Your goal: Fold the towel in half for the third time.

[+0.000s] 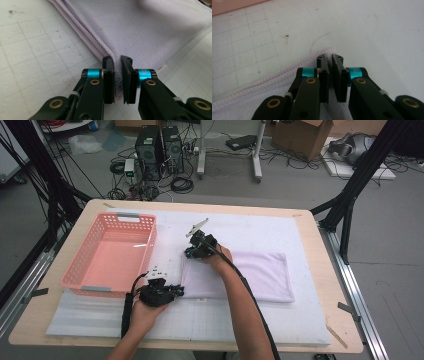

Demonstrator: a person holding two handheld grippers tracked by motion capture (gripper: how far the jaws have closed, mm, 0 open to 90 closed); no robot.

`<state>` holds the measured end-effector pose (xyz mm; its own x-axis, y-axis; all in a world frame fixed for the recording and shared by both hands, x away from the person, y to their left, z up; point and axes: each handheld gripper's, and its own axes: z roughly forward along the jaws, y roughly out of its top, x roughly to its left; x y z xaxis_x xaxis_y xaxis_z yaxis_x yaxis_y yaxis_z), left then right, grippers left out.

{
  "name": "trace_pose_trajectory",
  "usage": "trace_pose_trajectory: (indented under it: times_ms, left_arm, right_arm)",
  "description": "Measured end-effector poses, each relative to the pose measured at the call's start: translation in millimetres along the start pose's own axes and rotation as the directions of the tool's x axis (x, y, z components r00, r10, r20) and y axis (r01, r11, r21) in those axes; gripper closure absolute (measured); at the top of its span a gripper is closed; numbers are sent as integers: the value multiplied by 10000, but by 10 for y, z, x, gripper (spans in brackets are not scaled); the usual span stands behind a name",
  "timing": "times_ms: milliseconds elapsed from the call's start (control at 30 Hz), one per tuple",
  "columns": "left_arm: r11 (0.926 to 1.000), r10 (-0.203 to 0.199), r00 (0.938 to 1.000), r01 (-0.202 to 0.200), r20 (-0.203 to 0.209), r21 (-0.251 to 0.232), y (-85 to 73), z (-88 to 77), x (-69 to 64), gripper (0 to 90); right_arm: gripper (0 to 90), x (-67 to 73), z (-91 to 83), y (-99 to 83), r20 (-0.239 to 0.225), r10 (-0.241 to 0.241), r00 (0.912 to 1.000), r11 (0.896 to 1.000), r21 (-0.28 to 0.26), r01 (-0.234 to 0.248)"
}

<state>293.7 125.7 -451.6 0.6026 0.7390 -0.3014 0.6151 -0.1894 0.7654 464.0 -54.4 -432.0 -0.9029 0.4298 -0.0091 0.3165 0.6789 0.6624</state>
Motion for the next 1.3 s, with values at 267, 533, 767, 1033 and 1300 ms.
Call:
trace_pose_trajectory:
  times_ms: [267,533,767,1033,1300]
  left_arm:
    - [9999,-86,9998,85,-178,-61,4,-32,17,834]
    - [9984,-109,9998,116,146,-545,64,-101,-30,840]
    - [9940,96,9979,-26,635,-1091,174,-127,-157,840]
    - [9925,637,9925,-521,1039,-1108,407,12,-382,840]
    - [9915,999,9833,-855,1523,-984,636,248,-638,839]
  right_arm:
    - [861,7,-79,19,114,199,9997,9953,-948,-187]
    - [861,-13,-262,-30,-73,632,9980,9834,-1700,-635]
    - [860,-31,-480,-65,51,655,9978,9737,-2189,-628]
    - [859,-110,-790,-168,471,917,9947,9669,-2431,-776]
    - [859,-243,-1105,-384,1026,1276,9865,9570,-2739,-953]
